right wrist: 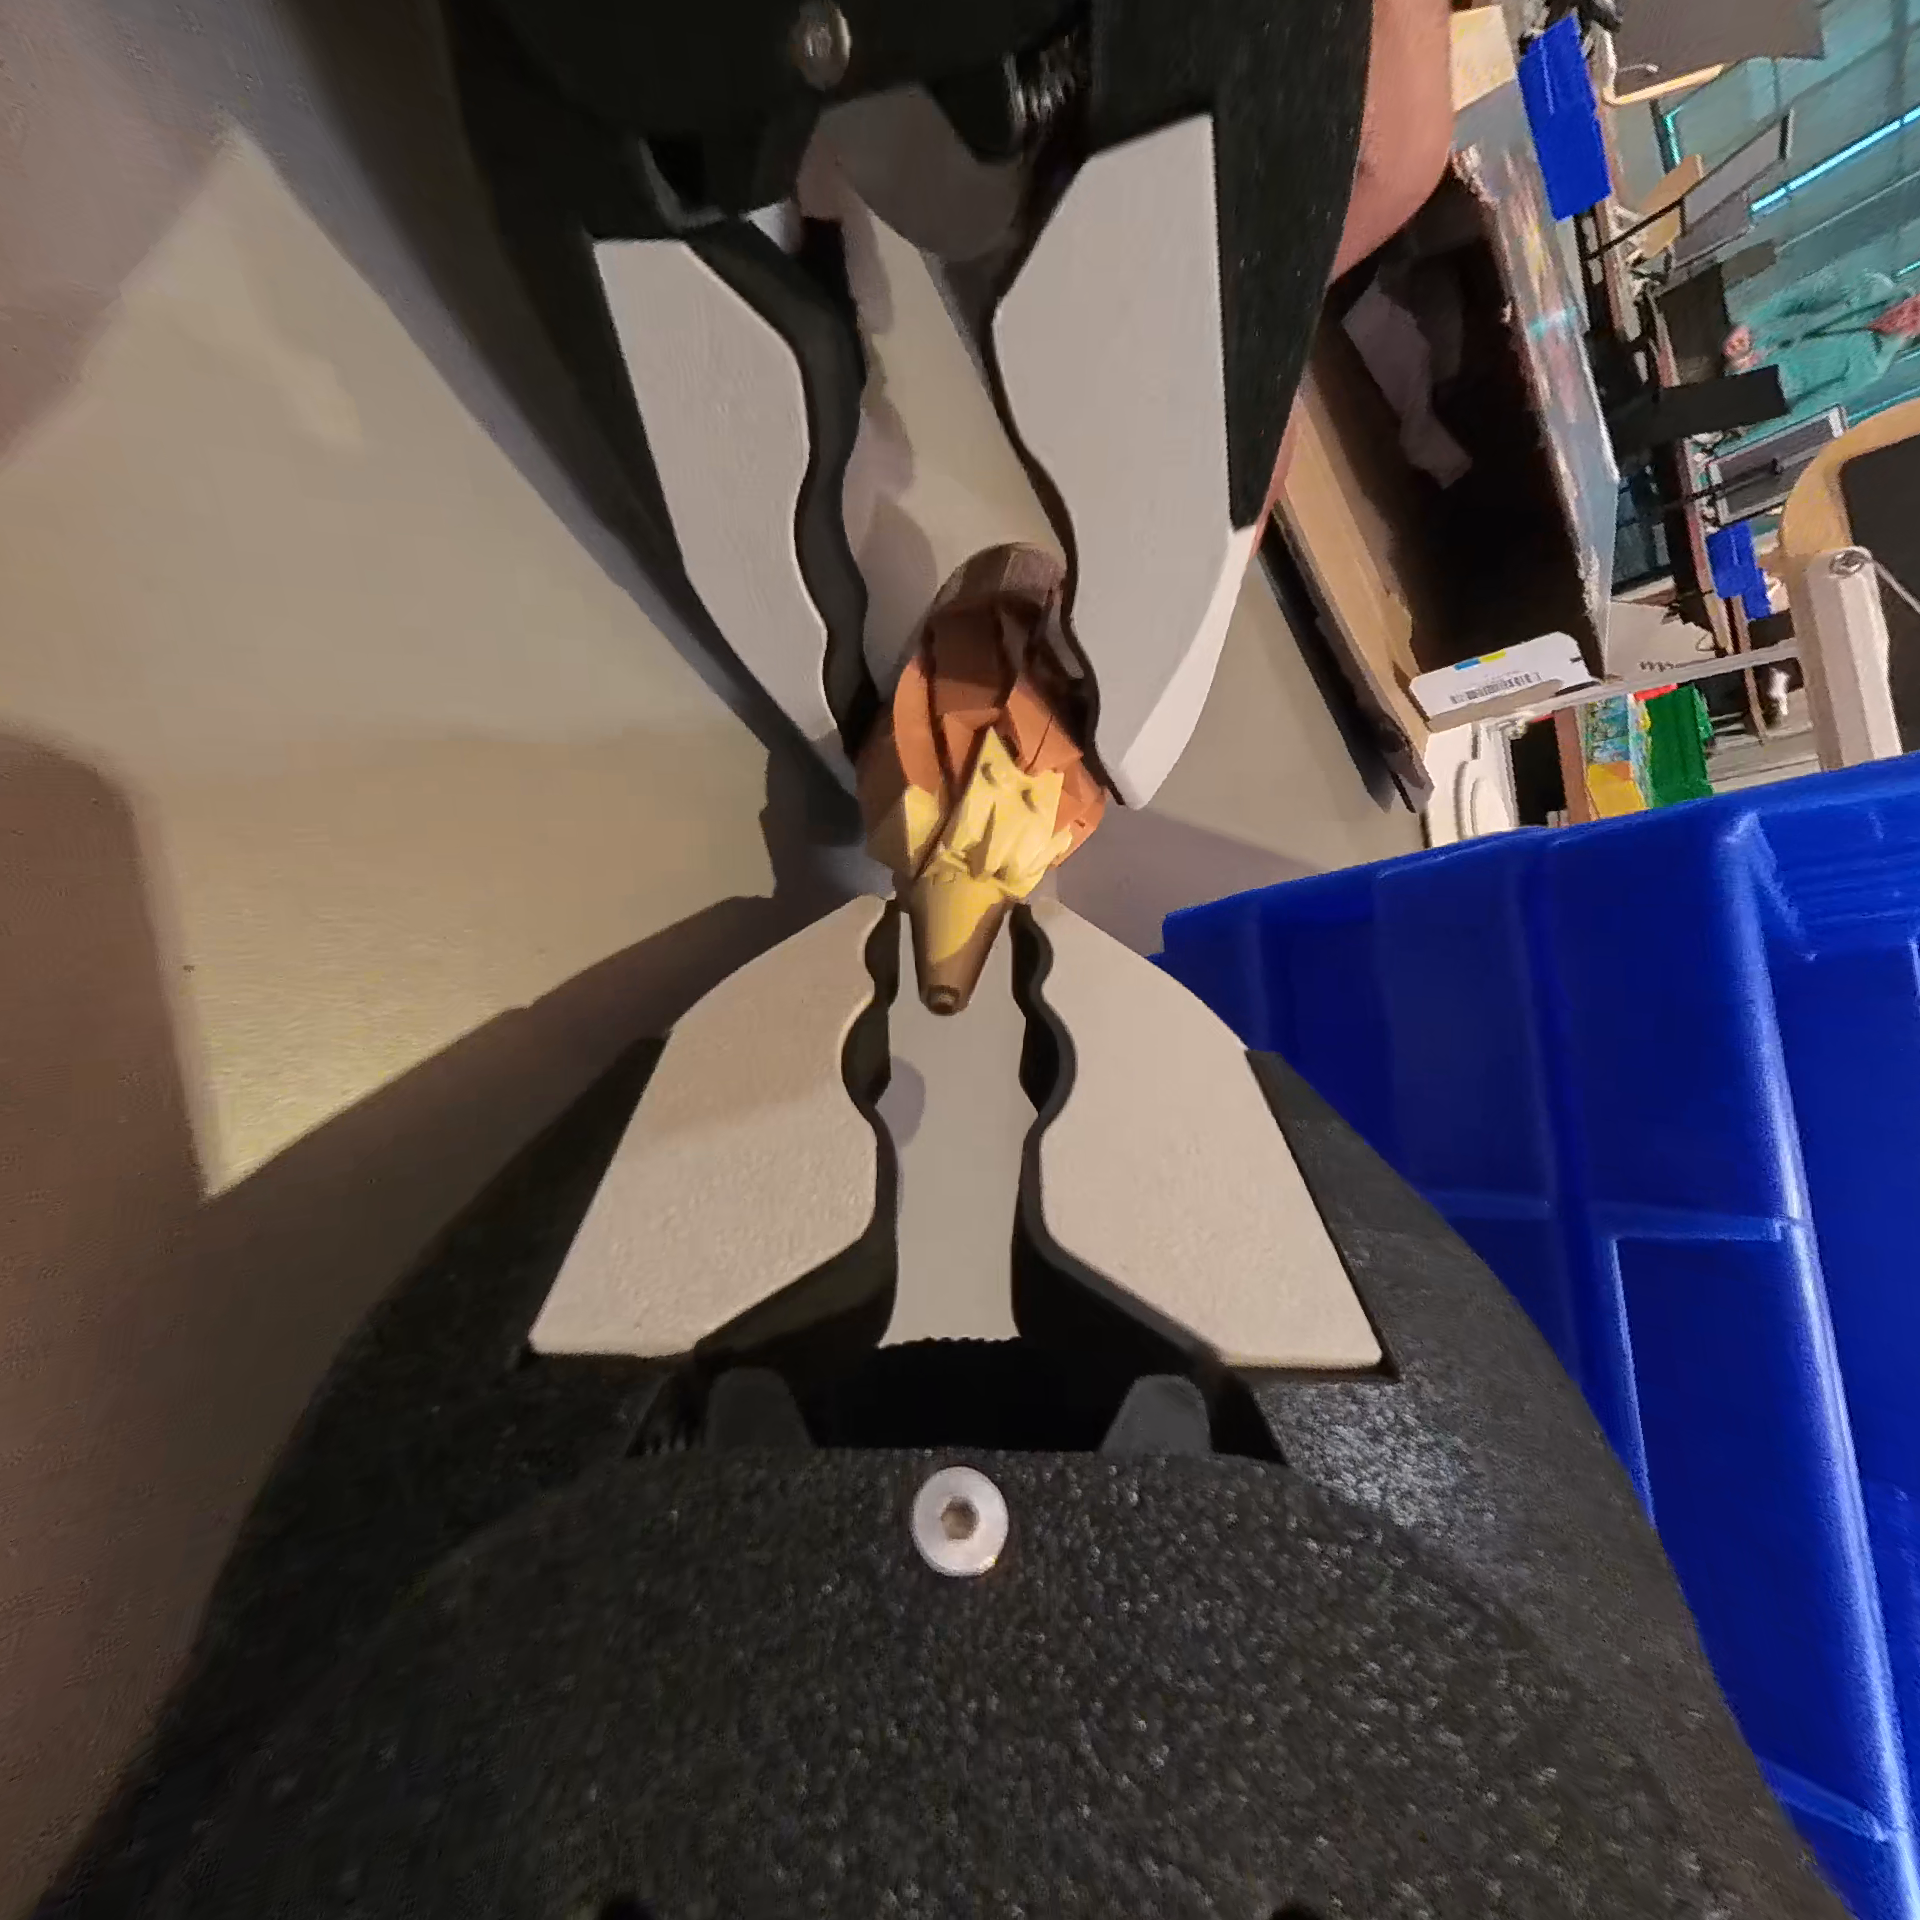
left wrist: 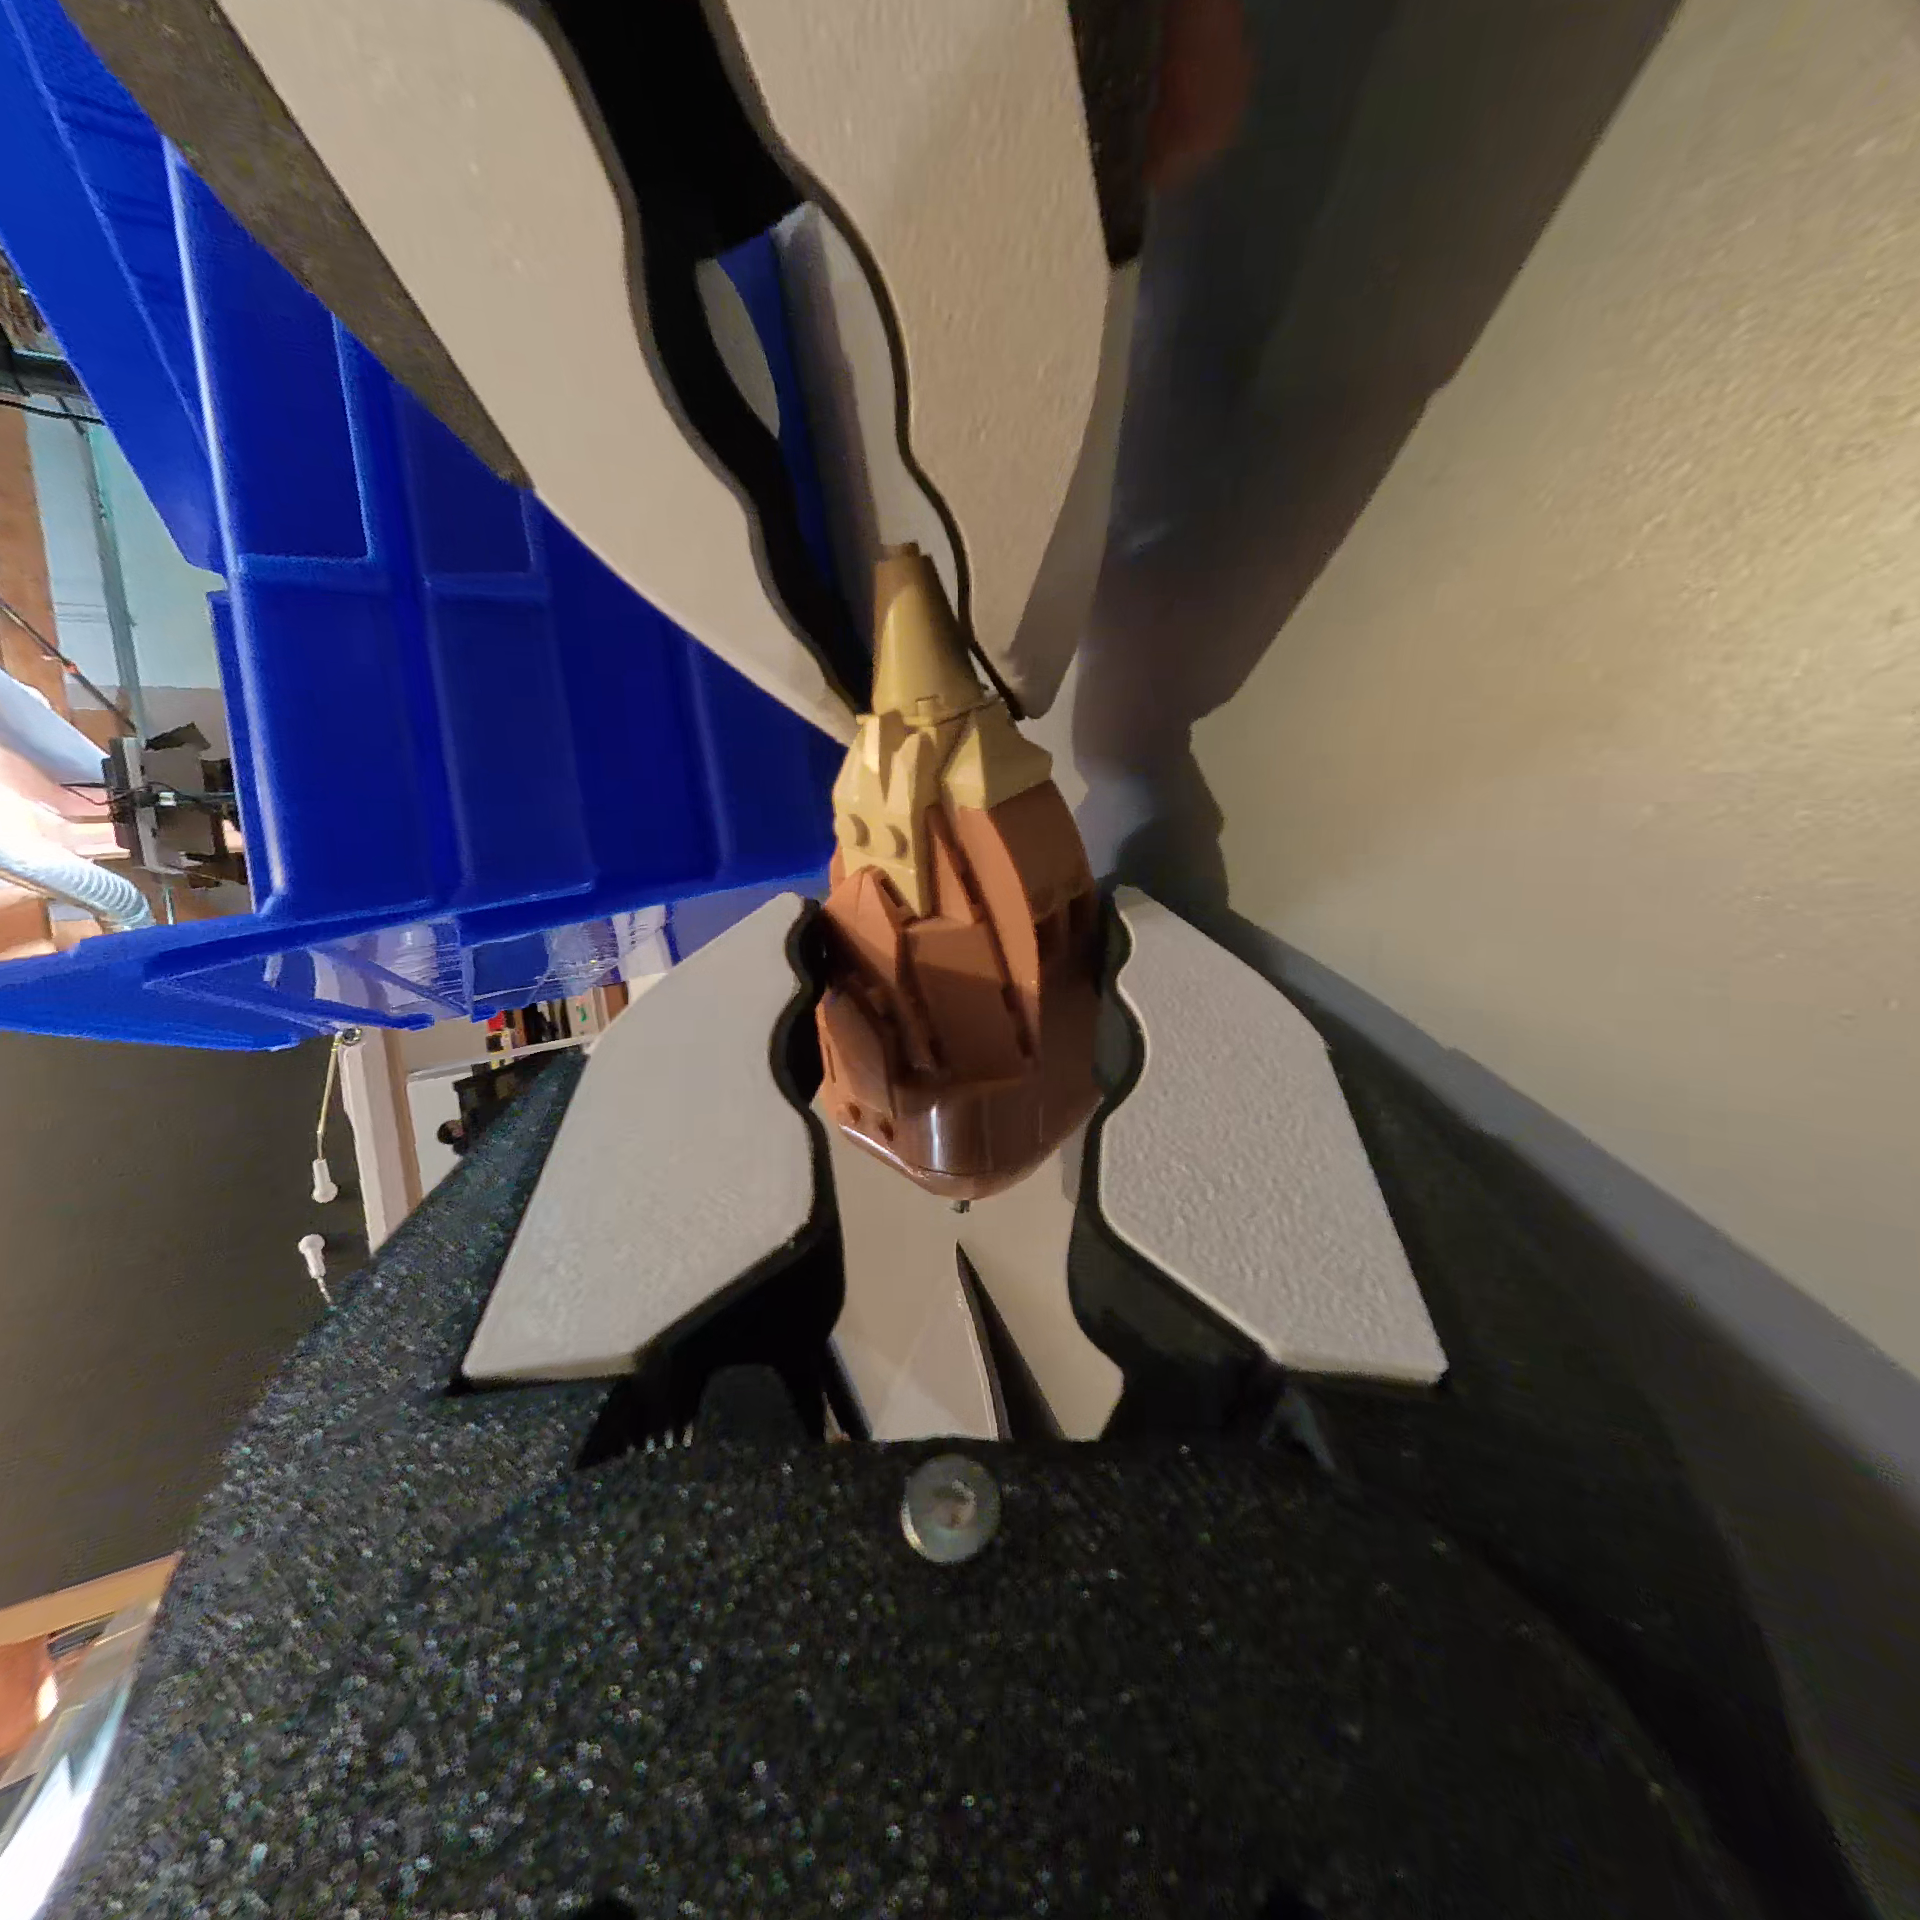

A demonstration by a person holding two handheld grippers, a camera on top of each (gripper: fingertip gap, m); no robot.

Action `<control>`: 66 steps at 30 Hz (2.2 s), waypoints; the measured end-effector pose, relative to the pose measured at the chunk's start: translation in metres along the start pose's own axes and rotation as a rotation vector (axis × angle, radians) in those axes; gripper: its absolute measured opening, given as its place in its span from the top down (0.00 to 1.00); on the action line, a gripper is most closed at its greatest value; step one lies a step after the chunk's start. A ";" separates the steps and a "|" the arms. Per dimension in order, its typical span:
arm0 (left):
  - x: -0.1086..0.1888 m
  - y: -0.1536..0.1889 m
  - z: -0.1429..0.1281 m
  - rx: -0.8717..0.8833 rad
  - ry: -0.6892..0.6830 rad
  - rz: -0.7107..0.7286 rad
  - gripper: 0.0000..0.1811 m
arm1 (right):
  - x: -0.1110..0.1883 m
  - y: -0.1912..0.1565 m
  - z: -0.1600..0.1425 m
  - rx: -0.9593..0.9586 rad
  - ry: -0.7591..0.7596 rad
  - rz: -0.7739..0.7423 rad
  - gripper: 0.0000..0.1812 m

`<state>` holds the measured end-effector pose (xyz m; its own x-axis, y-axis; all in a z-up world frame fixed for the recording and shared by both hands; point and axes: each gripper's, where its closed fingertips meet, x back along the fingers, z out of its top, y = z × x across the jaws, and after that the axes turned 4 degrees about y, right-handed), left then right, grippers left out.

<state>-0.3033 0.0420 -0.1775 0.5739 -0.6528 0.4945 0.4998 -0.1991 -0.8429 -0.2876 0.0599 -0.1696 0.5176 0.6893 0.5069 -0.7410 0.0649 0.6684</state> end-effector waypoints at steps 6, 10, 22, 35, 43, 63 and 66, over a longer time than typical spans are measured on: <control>0.000 0.000 0.000 0.002 0.013 -0.007 0.72 | 0.000 -0.002 0.000 -0.069 0.039 0.042 0.91; 0.000 0.001 0.000 -0.008 0.014 -0.009 0.72 | 0.000 -0.003 -0.002 -0.071 0.027 0.050 0.91; -0.002 -0.002 -0.009 -0.083 -0.095 0.026 0.72 | 0.002 -0.001 -0.008 -0.017 -0.091 0.017 0.84; -0.003 -0.003 -0.007 -0.073 -0.082 0.027 0.72 | 0.000 0.000 -0.007 -0.095 -0.108 -0.013 0.92; 0.001 0.002 0.000 -0.030 0.053 -0.024 0.72 | 0.005 -0.007 0.001 -0.185 -0.011 0.091 0.92; 0.001 -0.002 0.001 0.123 0.120 -0.049 0.72 | 0.009 0.001 0.007 -0.394 0.073 0.131 0.92; 0.000 -0.005 -0.002 0.261 0.125 -0.069 0.72 | 0.007 0.010 0.005 -0.391 0.065 0.050 0.92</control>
<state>-0.3074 0.0416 -0.1735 0.4566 -0.7325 0.5050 0.6939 -0.0620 -0.7174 -0.2892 0.0621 -0.1566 0.4578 0.7420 0.4898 -0.8781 0.2914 0.3794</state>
